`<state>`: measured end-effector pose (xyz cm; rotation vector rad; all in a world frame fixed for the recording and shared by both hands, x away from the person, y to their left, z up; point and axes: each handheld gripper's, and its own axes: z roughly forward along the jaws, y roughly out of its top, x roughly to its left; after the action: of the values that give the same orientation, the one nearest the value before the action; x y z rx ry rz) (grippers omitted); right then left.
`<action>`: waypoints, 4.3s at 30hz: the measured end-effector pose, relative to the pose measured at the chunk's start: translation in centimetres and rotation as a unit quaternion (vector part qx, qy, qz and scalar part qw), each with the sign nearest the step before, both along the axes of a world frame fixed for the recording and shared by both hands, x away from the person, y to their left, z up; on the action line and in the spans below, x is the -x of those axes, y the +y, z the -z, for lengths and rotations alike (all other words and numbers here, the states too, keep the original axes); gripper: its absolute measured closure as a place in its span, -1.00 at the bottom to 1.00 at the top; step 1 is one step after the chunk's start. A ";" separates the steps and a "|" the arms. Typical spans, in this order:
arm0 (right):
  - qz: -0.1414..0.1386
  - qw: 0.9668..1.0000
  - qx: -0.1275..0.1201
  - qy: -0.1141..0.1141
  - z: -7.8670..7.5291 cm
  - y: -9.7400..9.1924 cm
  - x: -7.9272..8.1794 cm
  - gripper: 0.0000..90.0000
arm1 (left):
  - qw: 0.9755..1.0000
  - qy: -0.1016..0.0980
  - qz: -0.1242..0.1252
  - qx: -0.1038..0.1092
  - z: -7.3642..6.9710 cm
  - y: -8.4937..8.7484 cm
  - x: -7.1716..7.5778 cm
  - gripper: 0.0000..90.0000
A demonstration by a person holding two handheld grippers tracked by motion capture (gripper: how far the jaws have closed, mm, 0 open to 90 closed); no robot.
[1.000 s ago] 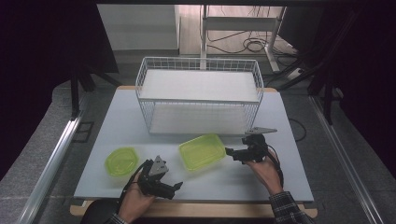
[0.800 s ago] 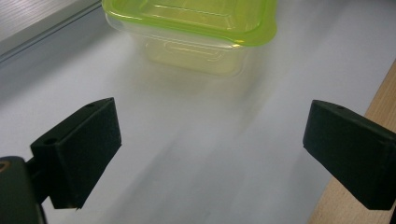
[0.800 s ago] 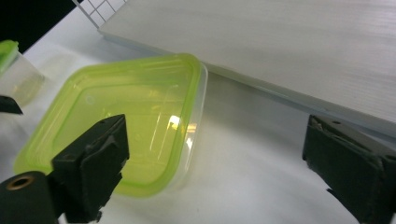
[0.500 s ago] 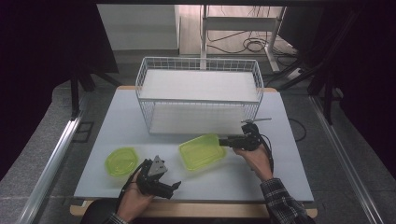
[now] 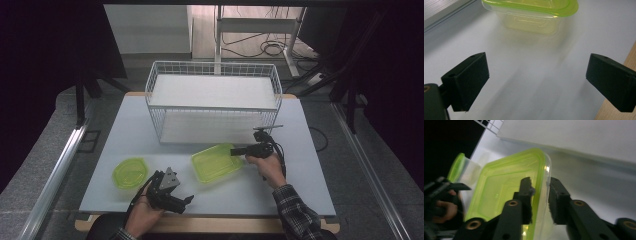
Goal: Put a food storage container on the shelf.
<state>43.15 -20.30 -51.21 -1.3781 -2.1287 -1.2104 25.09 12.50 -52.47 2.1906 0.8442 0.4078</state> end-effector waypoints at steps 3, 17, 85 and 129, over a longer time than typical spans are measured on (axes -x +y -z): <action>-0.002 1.000 -0.006 0.015 -0.4 -0.2 0.2 0.76 | 1.000 -0.001 0.001 -0.001 -0.1 0.0 0.0 -0.90; 0.019 0.999 -0.043 -0.017 -3.2 -1.0 1.6 0.76 | 1.000 -0.004 0.001 0.009 -0.2 0.3 0.1 -0.90; 0.089 0.986 -0.101 -0.104 -19.2 -0.7 -1.4 0.76 | 1.000 0.005 0.011 0.010 0.1 0.0 0.0 -0.90; 0.179 0.967 0.038 -0.175 -20.3 2.9 -5.9 0.62 | 1.000 0.013 0.013 0.006 0.2 -0.1 -0.1 -0.90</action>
<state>49.06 -17.41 -30.96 -1.7505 -2.2339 -1.6286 25.15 12.43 -52.71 2.1986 0.8299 0.3618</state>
